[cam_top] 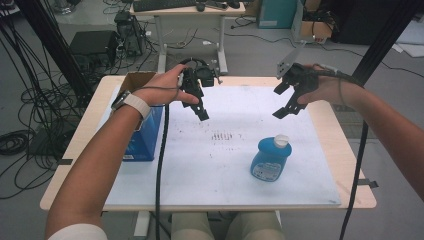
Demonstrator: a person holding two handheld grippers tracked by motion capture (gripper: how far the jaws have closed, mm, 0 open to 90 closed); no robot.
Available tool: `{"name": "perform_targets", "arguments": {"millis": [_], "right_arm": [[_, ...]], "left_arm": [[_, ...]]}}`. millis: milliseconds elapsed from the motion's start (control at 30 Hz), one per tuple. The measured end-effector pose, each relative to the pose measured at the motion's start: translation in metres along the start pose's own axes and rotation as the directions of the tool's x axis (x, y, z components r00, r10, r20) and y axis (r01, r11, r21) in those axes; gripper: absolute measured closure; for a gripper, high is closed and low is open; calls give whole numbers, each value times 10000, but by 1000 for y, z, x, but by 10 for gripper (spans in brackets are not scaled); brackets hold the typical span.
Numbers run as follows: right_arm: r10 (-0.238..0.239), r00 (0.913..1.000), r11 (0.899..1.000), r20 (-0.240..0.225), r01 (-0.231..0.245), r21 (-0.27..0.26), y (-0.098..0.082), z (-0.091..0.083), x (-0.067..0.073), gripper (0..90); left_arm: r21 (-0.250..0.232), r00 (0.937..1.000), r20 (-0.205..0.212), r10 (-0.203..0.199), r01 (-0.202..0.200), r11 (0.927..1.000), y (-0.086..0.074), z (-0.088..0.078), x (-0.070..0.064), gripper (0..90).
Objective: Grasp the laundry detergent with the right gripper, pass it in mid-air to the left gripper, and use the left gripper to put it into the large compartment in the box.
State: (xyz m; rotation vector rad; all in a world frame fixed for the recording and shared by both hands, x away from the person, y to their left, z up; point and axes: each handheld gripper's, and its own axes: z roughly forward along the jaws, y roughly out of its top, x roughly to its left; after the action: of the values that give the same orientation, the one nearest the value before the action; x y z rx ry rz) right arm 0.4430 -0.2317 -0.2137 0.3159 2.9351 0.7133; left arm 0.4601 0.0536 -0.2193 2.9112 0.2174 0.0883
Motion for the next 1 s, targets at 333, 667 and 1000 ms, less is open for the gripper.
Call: {"name": "perform_targets", "arguments": {"millis": [333, 667, 1000], "right_arm": [[19, 9999, 9994, 156, -13, -339, 1, -14, 9, 63], [-347, 9990, 9980, 283, 361, -520, 4, -24, 15, 63], [-221, 9991, 9986, 372, 238, -464, 2, -37, 24, 65]], "left_arm": [[-58, 9999, -154, 22, -23, 10000, 0, -3, -3, 103], [-25, 9998, -180, 9, -9, 10000, 0, -5, -6, 103], [-129, 9997, -227, -97, 94, 9999, -2, -7, -7, 96]]}}
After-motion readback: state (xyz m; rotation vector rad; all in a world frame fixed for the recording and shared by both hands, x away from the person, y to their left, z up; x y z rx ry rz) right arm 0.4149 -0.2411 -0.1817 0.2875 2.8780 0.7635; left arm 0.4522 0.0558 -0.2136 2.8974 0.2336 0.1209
